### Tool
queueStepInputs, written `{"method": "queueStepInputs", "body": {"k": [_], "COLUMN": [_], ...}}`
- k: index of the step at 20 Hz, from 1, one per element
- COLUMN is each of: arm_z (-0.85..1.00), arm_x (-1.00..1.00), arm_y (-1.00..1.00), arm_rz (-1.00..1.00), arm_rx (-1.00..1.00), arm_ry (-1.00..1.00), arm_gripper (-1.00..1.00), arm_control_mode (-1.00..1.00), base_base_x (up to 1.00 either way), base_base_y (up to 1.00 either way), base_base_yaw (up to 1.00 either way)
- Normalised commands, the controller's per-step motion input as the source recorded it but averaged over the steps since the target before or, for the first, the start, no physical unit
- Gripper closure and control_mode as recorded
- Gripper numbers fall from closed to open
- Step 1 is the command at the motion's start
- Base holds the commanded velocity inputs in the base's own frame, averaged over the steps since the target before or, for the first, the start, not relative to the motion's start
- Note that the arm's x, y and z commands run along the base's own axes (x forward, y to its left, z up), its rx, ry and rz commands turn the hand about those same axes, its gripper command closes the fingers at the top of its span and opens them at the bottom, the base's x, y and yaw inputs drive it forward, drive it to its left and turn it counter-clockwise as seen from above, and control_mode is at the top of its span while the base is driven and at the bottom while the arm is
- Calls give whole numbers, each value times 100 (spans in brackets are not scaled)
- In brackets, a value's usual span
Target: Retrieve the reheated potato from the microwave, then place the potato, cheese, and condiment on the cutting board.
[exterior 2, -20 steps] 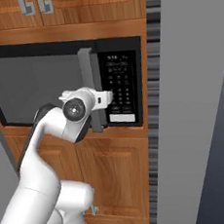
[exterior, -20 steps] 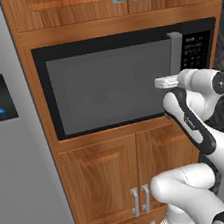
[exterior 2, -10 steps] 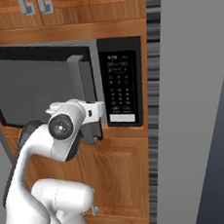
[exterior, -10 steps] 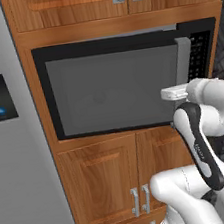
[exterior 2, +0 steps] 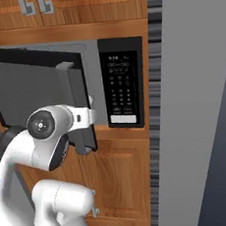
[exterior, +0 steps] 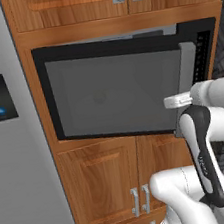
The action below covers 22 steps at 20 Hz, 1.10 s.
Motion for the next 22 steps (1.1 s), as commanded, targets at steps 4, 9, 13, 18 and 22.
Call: {"method": "queueStepInputs", "body": {"k": [4,9,13,18,22], "arm_z": [7,0,0,1,4], "arm_x": [-72,-76,-72,-67,-62], "arm_y": [18,26,30,28,23], "arm_rz": [-1,-5,-8,-9,-9], "arm_rx": [-11,-10,-7,-1,0], "arm_ry": [9,0,0,-5,-8], "arm_gripper": [100,100,100,100,100], "arm_control_mode": [-100,-100,-100,-100,-100], "base_base_x": [0,0,0,0,0], "base_base_y": [0,0,0,0,0], "base_base_yaw": [0,0,0,0,0]}}
